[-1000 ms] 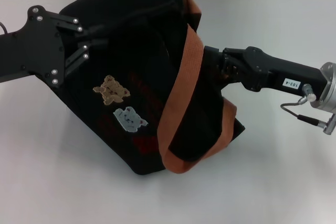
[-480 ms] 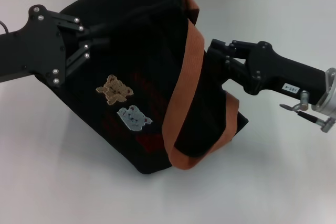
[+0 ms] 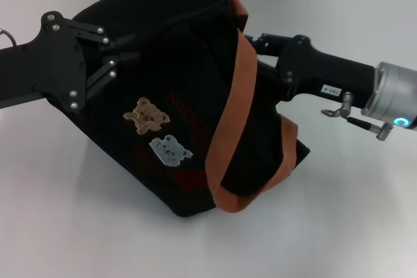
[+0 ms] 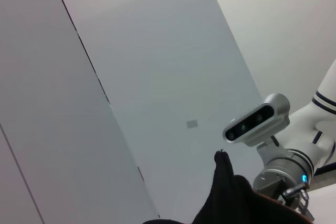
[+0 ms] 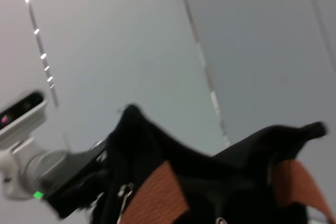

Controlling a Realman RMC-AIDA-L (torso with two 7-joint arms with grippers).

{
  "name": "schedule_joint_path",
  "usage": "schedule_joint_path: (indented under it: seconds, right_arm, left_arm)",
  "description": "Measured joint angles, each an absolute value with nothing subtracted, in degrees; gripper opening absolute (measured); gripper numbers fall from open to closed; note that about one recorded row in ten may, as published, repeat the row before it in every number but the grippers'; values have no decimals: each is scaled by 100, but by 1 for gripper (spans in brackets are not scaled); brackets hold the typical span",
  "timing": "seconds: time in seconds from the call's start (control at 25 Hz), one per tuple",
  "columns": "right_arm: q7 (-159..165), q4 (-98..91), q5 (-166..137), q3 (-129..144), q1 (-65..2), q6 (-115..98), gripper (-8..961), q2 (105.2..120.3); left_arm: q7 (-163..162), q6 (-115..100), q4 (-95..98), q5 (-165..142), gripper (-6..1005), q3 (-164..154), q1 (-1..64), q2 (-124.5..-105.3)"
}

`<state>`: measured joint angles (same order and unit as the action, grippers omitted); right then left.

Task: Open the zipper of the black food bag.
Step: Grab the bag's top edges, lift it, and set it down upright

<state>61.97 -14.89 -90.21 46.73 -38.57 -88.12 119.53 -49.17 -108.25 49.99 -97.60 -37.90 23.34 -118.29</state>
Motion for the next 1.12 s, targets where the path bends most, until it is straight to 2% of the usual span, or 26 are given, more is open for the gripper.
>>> schedule_joint_path:
  seconds: [1.12]
  right_arm:
    - [6154, -1781, -9034, 5483, -3680, -9268, 365, 11941]
  left_arm:
    - [-4893, -10854, 4867, -9743, 80, -3795, 2336, -11841]
